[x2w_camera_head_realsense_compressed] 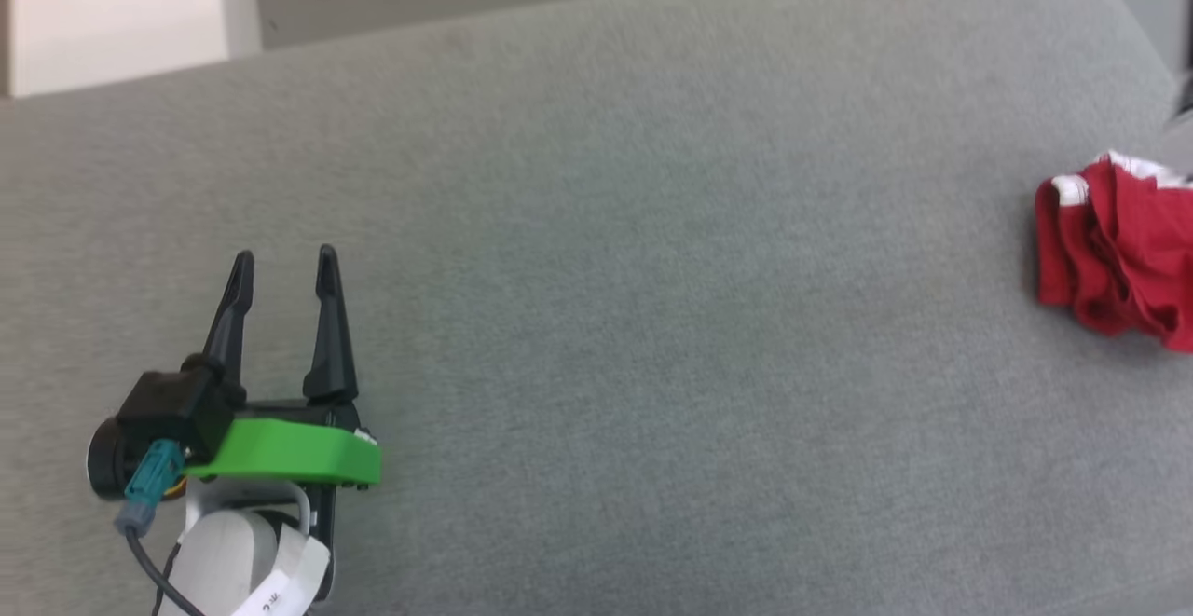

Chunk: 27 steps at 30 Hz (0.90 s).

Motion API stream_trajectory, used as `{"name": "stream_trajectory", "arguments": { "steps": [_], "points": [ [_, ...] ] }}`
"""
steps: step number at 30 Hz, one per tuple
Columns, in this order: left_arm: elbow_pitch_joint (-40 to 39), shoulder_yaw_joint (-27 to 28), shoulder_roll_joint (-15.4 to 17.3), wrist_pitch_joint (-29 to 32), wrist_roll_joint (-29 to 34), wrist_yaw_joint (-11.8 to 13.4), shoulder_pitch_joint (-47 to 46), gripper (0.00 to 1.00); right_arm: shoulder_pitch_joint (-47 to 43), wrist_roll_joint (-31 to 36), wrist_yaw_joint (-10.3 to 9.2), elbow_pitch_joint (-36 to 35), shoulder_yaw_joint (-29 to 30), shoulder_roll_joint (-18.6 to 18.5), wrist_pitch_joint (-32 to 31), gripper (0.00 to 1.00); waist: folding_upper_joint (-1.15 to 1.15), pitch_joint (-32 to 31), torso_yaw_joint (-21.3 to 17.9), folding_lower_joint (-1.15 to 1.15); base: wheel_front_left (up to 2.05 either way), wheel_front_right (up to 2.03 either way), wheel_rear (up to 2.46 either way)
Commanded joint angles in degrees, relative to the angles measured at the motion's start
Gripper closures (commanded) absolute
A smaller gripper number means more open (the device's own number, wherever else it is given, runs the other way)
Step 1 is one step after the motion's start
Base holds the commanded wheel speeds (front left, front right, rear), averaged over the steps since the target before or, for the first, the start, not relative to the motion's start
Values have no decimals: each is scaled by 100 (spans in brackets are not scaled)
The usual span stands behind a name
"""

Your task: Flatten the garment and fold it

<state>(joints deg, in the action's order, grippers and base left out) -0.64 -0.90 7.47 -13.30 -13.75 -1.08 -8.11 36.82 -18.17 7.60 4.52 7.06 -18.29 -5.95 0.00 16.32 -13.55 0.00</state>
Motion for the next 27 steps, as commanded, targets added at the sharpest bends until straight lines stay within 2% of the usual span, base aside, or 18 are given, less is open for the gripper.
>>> {"name": "stream_trajectory", "arguments": {
  "steps": [1,8,12,17,27],
  "points": [
    [7,57,-30,-60,-86,63,81,0,-244,23,-11,-165,-93,155,137,0,0,-613,414,0,0,0,0],
    [62,175,-139,-124,-203,183,359,0,-1121,276,-11,-697,-200,990,777,0,0,-1075,830,0,0,0,0],
    [86,215,-180,-141,-248,228,485,0,-1631,368,-11,-784,-213,1334,1088,0,0,-1249,1009,0,0,0,0],
    [140,211,-205,-153,-226,264,598,0,-2230,503,-11,-640,-210,1504,1385,0,0,-1422,1197,0,0,0,0],
    [400,-18,-107,-82,23,309,740,0,-3168,557,-11,-77,-519,1539,1623,0,0,-1635,1376,0,0,0,0]
  ]
}}
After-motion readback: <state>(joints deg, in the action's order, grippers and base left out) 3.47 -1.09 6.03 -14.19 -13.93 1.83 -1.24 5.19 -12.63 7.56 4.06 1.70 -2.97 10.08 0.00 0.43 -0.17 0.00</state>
